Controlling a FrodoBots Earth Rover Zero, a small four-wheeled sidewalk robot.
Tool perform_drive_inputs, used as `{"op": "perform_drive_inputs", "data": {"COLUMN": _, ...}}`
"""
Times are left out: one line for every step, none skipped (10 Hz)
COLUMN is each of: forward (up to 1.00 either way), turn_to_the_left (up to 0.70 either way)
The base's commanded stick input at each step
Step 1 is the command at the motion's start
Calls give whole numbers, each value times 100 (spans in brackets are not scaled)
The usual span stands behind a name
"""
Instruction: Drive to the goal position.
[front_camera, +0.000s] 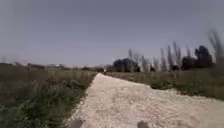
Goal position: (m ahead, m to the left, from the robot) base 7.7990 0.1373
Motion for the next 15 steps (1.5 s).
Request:
{"op": "perform_drive_inputs", "data": {"forward": 70, "turn_to_the_left": -35}}
{"op": "perform_drive_inputs", "data": {"forward": 70, "turn_to_the_left": -9}}
{"op": "perform_drive_inputs", "data": {"forward": 70, "turn_to_the_left": 0}}
{"op": "perform_drive_inputs", "data": {"forward": 70, "turn_to_the_left": 0}}
{"op": "perform_drive_inputs", "data": {"forward": 70, "turn_to_the_left": 0}}
{"op": "perform_drive_inputs", "data": {"forward": 70, "turn_to_the_left": 0}}
{"op": "perform_drive_inputs", "data": {"forward": 70, "turn_to_the_left": 0}}
{"op": "perform_drive_inputs", "data": {"forward": 70, "turn_to_the_left": 0}}
{"op": "perform_drive_inputs", "data": {"forward": 70, "turn_to_the_left": 0}}
{"op": "perform_drive_inputs", "data": {"forward": 70, "turn_to_the_left": 0}}
{"op": "perform_drive_inputs", "data": {"forward": 70, "turn_to_the_left": 0}}
{"op": "perform_drive_inputs", "data": {"forward": 70, "turn_to_the_left": 0}}
{"op": "perform_drive_inputs", "data": {"forward": 70, "turn_to_the_left": 0}}
{"op": "perform_drive_inputs", "data": {"forward": 70, "turn_to_the_left": 0}}
{"op": "perform_drive_inputs", "data": {"forward": 70, "turn_to_the_left": 0}}
